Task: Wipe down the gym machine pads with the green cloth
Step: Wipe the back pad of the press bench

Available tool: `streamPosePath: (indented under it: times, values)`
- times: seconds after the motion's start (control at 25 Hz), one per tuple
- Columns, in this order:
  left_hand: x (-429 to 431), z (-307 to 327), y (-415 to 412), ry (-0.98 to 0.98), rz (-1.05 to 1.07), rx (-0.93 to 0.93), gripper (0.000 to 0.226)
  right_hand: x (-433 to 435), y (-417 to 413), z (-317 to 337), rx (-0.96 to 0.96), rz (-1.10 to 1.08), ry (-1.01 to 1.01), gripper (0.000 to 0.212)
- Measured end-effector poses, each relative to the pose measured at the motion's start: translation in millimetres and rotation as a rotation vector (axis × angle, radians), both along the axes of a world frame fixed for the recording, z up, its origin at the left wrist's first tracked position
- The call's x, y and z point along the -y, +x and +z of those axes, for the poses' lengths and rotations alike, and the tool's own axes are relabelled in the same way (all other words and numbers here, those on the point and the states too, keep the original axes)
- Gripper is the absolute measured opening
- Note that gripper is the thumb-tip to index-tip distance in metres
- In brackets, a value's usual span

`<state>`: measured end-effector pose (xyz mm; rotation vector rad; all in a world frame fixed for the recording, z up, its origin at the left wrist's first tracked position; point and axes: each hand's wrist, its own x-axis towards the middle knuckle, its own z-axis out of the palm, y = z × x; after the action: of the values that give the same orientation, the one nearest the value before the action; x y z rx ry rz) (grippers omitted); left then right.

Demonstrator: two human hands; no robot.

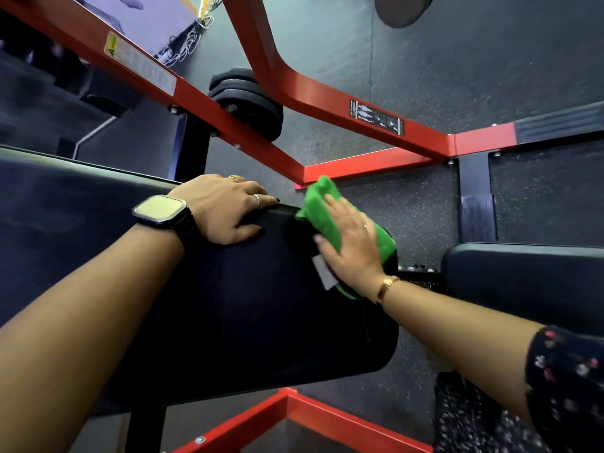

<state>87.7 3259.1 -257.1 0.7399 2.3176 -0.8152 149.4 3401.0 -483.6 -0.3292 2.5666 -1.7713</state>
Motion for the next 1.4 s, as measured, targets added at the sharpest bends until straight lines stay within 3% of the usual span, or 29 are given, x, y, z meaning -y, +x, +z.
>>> streamPosePath:
  times: [0.08,0.16,0.32,0.48,0.56,0.68,0.8,1.04,1.2,1.32,1.4]
  values:
    - [1.1,0.8,-1.3,0.021,0.014,-0.004,0.06,-8.7,17.2,-10.9,0.163,-0.122,0.075,0.072]
    - [2.4,-0.4,-0.1,0.006,0.005,-0.015,0.06,8.0,11.4,14.8,0.227,-0.073,0.114,0.076]
    - [1.2,-1.4,-1.2,-0.008,-0.007,-0.019,0.059,13.5,-25.3,34.8,-0.088,0.184,0.033,0.068]
    - [0.2,0.2,-0.9,-0.013,0.018,-0.011,0.058,-18.0,9.2,-23.9,0.092,-0.038,0.072,0.068]
    - [-0.4,0.1,-0.3,-0.019,0.016,-0.001,0.058,-10.6,18.2,-11.5,0.14,-0.057,0.117,0.071]
    - [-0.4,-1.1,-0.3,-0.033,0.011,-0.012,0.057,14.2,-12.7,34.6,0.055,0.087,0.045,0.069]
    - [-1.1,-1.9,-0.3,-0.038,0.008,-0.021,0.058,14.0,-29.3,33.1,-0.07,0.174,0.044,0.068]
    - [4.2,-1.5,-0.7,0.002,0.001,-0.025,0.056,-16.0,56.5,-30.2,0.176,-0.049,0.196,0.078]
    - [6.2,-2.4,1.1,0.011,-0.011,-0.045,0.055,-3.8,150.5,1.7,-0.048,0.058,0.171,0.084]
    - [3.1,-3.4,2.0,0.012,-0.016,-0.047,0.054,21.0,130.7,50.5,-0.213,0.171,0.129,0.079]
    - [3.5,-2.7,1.7,0.0,-0.028,-0.05,0.053,28.0,118.2,65.4,-0.457,0.321,0.156,0.08]
